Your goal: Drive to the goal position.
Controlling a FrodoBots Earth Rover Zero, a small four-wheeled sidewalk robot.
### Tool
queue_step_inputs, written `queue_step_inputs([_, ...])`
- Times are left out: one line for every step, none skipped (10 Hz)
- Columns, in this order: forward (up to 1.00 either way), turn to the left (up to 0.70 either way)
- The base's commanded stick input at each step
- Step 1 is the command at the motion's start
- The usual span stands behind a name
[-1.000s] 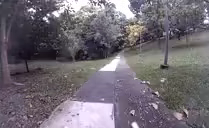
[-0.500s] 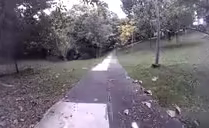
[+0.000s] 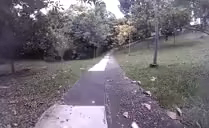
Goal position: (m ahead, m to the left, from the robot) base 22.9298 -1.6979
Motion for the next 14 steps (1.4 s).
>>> queue_step_inputs([0.7, -0.13])
queue_step_inputs([0.7, -0.13])
queue_step_inputs([0.7, -0.04])
queue_step_inputs([0.7, 0.01])
queue_step_inputs([0.7, 0.01])
queue_step_inputs([0.7, -0.08])
queue_step_inputs([0.7, -0.13])
queue_step_inputs([0.7, -0.13])
queue_step_inputs([0.7, -0.13])
queue_step_inputs([0.7, -0.13])
queue_step_inputs([0.7, -0.13])
queue_step_inputs([0.7, -0.13])
queue_step_inputs([0.7, -0.13])
queue_step_inputs([0.7, -0.13])
